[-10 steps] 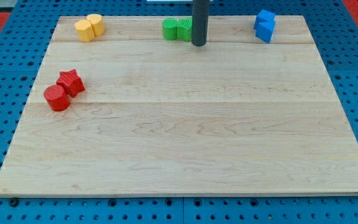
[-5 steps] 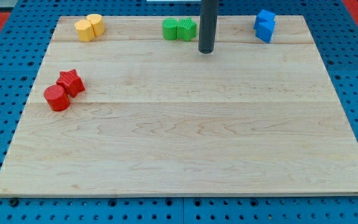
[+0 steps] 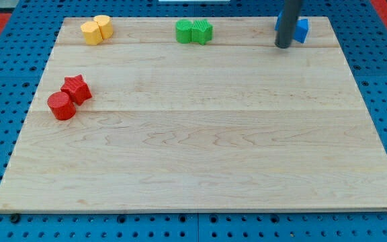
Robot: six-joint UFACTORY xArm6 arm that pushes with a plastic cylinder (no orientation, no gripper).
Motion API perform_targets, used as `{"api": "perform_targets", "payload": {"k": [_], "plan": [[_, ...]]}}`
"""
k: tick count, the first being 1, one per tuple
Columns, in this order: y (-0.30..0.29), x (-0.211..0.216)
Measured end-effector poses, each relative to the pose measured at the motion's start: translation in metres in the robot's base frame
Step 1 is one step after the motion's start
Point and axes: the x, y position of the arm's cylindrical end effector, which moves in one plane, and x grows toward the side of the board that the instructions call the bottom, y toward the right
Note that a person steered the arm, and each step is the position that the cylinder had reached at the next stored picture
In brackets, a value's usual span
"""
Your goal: Push the blue triangle towards down
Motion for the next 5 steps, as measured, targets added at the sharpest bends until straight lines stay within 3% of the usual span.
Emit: {"api": "perform_targets", "payload": {"k": [1,2,4,5], "plan": [[0.111,-0.003],[0.112,-0.074],[0.087,-0.097],[0.027,-0.097]]}}
